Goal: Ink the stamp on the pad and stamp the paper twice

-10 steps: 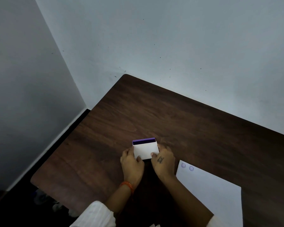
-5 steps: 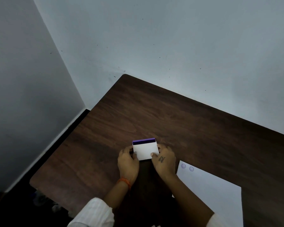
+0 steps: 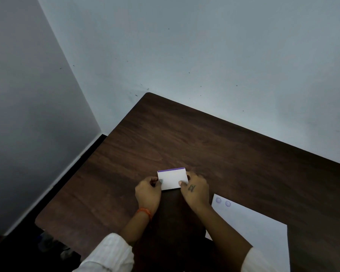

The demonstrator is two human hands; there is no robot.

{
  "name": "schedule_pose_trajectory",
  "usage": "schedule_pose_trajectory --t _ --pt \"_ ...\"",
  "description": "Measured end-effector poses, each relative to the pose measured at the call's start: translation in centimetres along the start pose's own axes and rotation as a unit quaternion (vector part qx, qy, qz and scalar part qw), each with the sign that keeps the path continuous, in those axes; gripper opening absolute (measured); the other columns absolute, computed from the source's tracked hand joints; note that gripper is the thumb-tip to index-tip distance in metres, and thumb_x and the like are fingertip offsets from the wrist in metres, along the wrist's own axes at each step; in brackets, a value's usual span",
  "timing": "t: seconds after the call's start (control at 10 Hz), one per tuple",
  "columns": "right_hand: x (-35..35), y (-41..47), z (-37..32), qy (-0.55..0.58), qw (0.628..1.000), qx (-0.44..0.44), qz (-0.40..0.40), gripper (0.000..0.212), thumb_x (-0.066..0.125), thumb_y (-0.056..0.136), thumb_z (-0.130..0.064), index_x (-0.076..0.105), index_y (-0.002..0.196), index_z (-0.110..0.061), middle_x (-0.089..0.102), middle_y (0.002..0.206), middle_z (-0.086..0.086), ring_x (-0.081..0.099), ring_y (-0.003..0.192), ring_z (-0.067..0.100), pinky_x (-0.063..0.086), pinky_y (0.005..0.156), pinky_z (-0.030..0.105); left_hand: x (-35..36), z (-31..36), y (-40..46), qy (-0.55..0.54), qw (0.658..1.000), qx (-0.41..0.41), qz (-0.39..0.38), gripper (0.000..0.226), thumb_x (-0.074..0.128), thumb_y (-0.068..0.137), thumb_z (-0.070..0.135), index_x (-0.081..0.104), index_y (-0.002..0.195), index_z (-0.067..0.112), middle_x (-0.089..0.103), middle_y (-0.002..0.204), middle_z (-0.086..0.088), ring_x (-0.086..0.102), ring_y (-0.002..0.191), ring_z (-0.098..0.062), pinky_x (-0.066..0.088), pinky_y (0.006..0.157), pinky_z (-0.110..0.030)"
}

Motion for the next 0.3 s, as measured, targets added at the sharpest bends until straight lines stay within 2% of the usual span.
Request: schedule_pose_trajectory --t 0.2,0.3 --pt "-0.2 -0.2 -0.3 -0.005 1.000 -0.009 -0.020 0.048 0.061 0.086 -0.030 0.047 0.129 -0.013 0.058 0.125 0.012 0.053 0.114 0.026 0.048 0.093 0.036 0.0 -0.4 0.5 -0.006 1.000 -0.014 -0.019 0.027 0.065 0.084 0.023 0.065 0.105 0.007 0.069 0.105 -0.014 0.064 0.095 -0.027 0.052 0.090 -0.039" --pt "-1.5 -0.7 -1.2 -0.022 0.999 -0.041 0.010 0.050 0.052 0.091 -0.034 0.039 0.134 -0.012 0.052 0.131 0.013 0.048 0.119 0.026 0.043 0.095 0.034 -0.6 0.6 0.1 0.002 1.000 0.023 0.005 0.028 0.061 0.086 0.025 0.060 0.110 0.010 0.062 0.116 -0.012 0.060 0.102 -0.026 0.050 0.091 -0.038"
Point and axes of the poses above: each hand's wrist, its own y-axis towards the middle knuckle, its own x-axis out of the palm, z = x × y, the point moved 10 cm from there along y, towards the middle knuckle
